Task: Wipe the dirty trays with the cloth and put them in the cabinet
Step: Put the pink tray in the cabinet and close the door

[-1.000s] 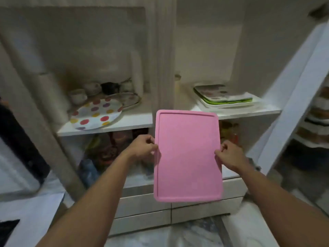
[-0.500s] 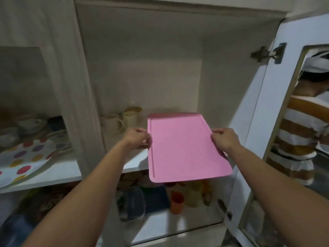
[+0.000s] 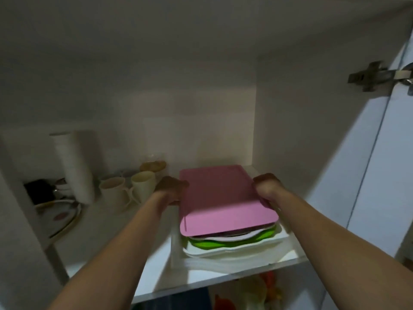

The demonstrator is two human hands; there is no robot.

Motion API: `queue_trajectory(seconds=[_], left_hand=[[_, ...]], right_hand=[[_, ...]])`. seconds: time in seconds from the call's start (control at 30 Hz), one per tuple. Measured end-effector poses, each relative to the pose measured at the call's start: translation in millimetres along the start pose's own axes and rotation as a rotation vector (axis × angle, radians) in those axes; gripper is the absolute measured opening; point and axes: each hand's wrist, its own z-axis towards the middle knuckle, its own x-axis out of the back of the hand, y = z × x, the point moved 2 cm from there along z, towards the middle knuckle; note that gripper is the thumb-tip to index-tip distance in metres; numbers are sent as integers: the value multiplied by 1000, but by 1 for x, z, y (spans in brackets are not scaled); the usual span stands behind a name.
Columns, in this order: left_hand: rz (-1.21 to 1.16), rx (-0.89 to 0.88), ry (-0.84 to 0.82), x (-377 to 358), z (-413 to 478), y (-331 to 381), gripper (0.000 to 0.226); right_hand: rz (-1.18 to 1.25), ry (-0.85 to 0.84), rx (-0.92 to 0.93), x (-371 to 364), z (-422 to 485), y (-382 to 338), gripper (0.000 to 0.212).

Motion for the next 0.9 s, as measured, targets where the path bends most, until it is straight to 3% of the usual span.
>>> queue_trajectory(seconds=[0.2,0.3,0.47,0.77,0.9], left_hand=[[201,-42,-9,-7,20,2,27],[248,-68,-28,-10,20,3,8],[70,-52,-28,-9,13,-1,26],[293,-310,28,-39,-75,27,25],[320,-370,-32,-82,-143,31,21]], right_hand=[[17,-44,53,-12,31,5,27],[96,-16,46,-14,35,11,31],[129,-48,85,-10,24,16,45],[67,-38,235,43,-51,60,35],[-9,30,292,76,-111,111,34]])
